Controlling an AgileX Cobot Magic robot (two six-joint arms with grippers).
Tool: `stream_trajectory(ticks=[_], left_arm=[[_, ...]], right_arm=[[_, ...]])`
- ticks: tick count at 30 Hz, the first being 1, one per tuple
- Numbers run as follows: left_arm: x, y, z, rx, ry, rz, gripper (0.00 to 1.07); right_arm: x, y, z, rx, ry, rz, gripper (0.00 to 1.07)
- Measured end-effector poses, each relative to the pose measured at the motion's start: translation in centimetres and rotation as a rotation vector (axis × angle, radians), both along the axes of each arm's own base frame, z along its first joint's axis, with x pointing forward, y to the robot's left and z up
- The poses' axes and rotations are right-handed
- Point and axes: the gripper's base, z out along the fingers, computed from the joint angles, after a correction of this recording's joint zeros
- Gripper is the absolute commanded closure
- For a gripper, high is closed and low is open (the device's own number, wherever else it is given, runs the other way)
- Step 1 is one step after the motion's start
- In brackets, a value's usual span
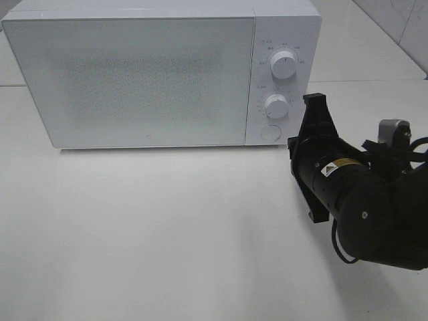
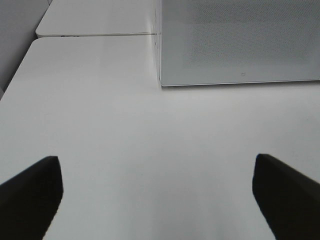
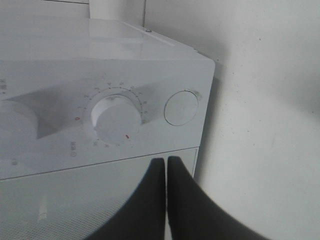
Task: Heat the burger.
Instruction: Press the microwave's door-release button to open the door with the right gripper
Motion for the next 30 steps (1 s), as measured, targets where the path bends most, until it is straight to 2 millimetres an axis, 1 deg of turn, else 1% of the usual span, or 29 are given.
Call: stream_trajectory(ticks=[2,4,5,6,8,9,10,12,13,17,21,22,25,30], left_arm=[[0.0,0.0,0.0,0.0,0.0,0.0,0.09],[0.0,0.0,0.0,0.0,0.0,0.0,0.09],[0.0,0.0,0.0,0.0,0.0,0.0,0.09],[0.0,0.0,0.0,0.0,0.0,0.0,0.09],[0.0,0.0,0.0,0.0,0.0,0.0,0.09],[0.0,0.0,0.0,0.0,0.0,0.0,0.09],[0.0,0.0,0.0,0.0,0.0,0.0,0.09],[0.0,0.0,0.0,0.0,0.0,0.0,0.09],[0.0,0.0,0.0,0.0,0.0,0.0,0.09],[0.0,0.0,0.0,0.0,0.0,0.0,0.09],[0.0,0.0,0.0,0.0,0.0,0.0,0.09],[0.0,0.0,0.0,0.001,0.0,0.001,0.09],[0.0,0.0,0.0,0.001,0.0,0.001,0.09],[0.0,0.0,0.0,0.001,0.0,0.001,0.09]], right_arm=[[0.4,0.3,-0.4,0.008,0.011,-0.004,1.07],[1.1,0.6,-1.0,0.009,0.022,-0.019,1.07],[1.1,0.6,-1.0,0.009,0.022,-0.019,1.07],[1.7,0.6,-1.3,0.012,0.03,-0.031,1.07],[2.0,0.7,-1.4,0.015,0.029,-0.036,1.07],[2.6,0.8,-1.6,0.018,0.035,-0.046,1.07],[2.6,0.8,-1.6,0.018,0.035,-0.046,1.07],[3.3,0.9,-1.9,0.021,0.042,-0.053,1.07],[3.3,0.9,-1.9,0.021,0.042,-0.053,1.07],[4.1,1.7,-2.6,0.025,0.058,-0.049,1.07],[4.8,1.8,-3.0,0.028,0.066,-0.057,1.07],[5.3,1.8,-3.1,0.032,0.067,-0.069,1.07],[6.0,1.6,-3.3,0.037,0.068,-0.085,1.07],[6.6,1.7,-3.4,0.043,0.063,-0.092,1.07]])
